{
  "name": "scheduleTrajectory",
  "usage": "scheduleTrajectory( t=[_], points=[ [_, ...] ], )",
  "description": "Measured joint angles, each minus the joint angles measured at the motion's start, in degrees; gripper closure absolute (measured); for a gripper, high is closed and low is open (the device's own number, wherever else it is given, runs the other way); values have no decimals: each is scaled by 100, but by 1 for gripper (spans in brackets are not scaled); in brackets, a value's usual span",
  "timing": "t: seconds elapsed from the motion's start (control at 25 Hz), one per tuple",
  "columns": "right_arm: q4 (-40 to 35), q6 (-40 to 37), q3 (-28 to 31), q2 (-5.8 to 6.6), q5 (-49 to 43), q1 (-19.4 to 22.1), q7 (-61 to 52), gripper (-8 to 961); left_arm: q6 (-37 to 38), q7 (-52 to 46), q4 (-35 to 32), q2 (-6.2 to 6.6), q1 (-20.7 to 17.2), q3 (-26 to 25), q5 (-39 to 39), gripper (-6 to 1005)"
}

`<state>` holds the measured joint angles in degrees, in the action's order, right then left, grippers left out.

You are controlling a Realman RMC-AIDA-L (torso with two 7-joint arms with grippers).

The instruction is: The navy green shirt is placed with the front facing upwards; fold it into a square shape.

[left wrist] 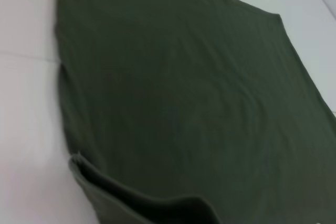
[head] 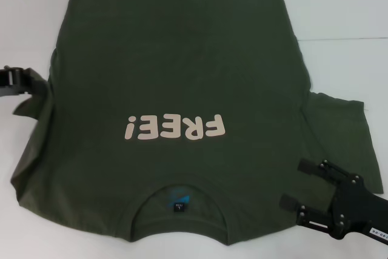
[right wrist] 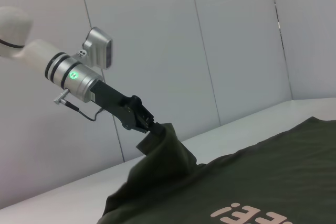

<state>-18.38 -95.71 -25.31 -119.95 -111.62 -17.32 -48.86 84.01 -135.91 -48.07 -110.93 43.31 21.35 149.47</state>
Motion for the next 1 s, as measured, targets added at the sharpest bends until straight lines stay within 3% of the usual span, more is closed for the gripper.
scheduleTrajectory(
  t=[0.28,0.4,0.44,0.88,1.0],
  points=[
    [69,-15,0,6,0,0,38,29,-177,-193,2,-366,38,328,-4,962],
    [72,-17,-4,9,0,0,39,29,-248,-240,2,-447,38,349,-4,962],
    [72,-18,-8,9,0,0,40,28,-380,-377,25,-542,38,359,-6,961],
    [72,-52,-5,0,0,18,43,29,-749,-783,519,-629,-11,346,-43,959],
    [72,-61,-3,0,0,19,44,29,-737,-831,725,-632,-34,337,-268,886]
  ],
)
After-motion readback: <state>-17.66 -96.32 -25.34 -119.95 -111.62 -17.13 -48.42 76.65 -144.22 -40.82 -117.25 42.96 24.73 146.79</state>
